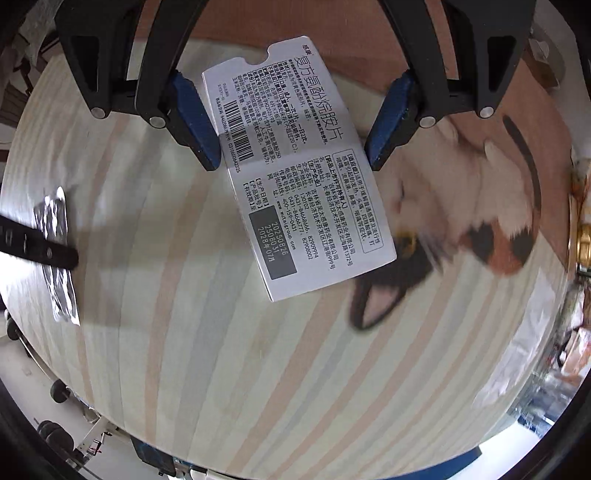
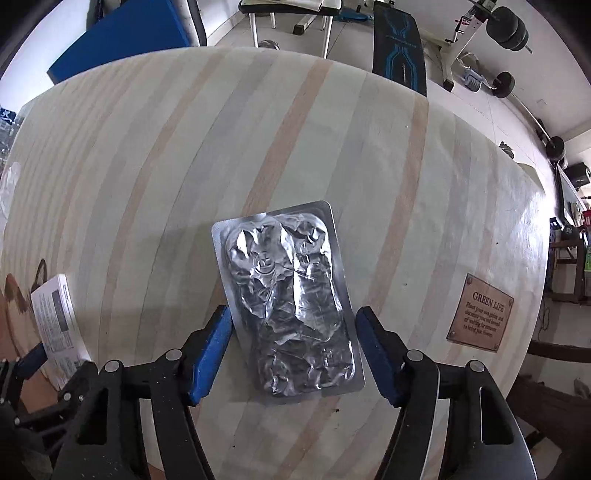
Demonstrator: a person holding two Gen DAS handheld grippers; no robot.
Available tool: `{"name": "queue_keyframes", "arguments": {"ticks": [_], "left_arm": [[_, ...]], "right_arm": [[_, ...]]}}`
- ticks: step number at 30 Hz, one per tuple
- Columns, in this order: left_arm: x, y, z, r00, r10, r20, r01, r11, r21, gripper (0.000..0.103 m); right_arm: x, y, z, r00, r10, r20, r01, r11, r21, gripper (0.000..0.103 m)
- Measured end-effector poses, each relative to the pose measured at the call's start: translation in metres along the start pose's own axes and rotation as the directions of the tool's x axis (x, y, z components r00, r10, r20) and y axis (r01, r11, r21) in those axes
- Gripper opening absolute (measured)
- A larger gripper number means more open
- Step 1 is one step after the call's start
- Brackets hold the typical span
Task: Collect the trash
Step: 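Carry the blister pack and leaflet to the bin and release them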
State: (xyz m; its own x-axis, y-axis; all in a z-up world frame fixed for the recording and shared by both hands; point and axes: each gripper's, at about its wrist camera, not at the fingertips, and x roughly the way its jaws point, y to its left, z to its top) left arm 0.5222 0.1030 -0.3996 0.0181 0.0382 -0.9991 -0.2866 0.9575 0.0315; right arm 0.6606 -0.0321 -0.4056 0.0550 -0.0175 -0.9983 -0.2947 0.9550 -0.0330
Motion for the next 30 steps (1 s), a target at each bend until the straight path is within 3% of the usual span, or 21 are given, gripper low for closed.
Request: {"name": "queue_keyframes", "arguments": {"ticks": [3, 8, 12, 16, 19, 22, 24, 30], "left_arm": [[-0.001, 0.006, -0.027, 1.000, -0.021, -0.020, 0.020, 0.999, -0.027, 0.078], [-0.002, 0.001, -0.058, 0.997, -0.057, -0.050, 0.055, 0.998, -0.033, 0.078], [0.006, -0.010, -0.062, 0.996, -0.050, -0.080, 0.049, 0.999, -0.015, 0.080], [0.009, -0.037, -0.054, 0.995, -0.047, -0.088, 0.044, 0.998, -0.033, 0.080], [0.008, -0.035, -0.043, 0.996, -0.048, -0.078, 0.045, 0.998, -0.041, 0.079], [0.004, -0.013, -0.062, 0.997, -0.055, -0.053, 0.053, 0.998, -0.043, 0.077], [-0.003, -0.011, -0.069, 0.997, -0.062, -0.036, 0.061, 0.997, -0.038, 0.077], [-0.041, 0.000, -0.084, 0.997, -0.054, 0.057, 0.057, 0.997, -0.042, 0.077]], "right_arm": [[0.001, 0.003, -0.022, 1.000, 0.004, -0.029, -0.004, 1.000, -0.014, 0.070], [0.003, 0.000, -0.090, 0.994, 0.033, -0.107, -0.032, 0.999, 0.009, 0.070], [0.007, 0.001, -0.125, 0.990, 0.032, -0.134, -0.026, 0.999, 0.043, 0.070], [0.011, 0.010, -0.126, 0.990, 0.003, -0.144, 0.003, 0.999, 0.045, 0.073], [0.014, 0.012, -0.125, 0.989, 0.007, -0.145, 0.001, 0.999, 0.053, 0.076], [0.021, -0.011, -0.116, 0.993, 0.011, -0.117, -0.006, 0.999, 0.044, 0.074], [0.010, -0.018, -0.130, 0.994, 0.018, -0.106, -0.013, 0.999, 0.042, 0.070], [-0.016, -0.015, -0.147, 0.996, 0.061, -0.062, -0.059, 0.998, 0.036, 0.070]]}}
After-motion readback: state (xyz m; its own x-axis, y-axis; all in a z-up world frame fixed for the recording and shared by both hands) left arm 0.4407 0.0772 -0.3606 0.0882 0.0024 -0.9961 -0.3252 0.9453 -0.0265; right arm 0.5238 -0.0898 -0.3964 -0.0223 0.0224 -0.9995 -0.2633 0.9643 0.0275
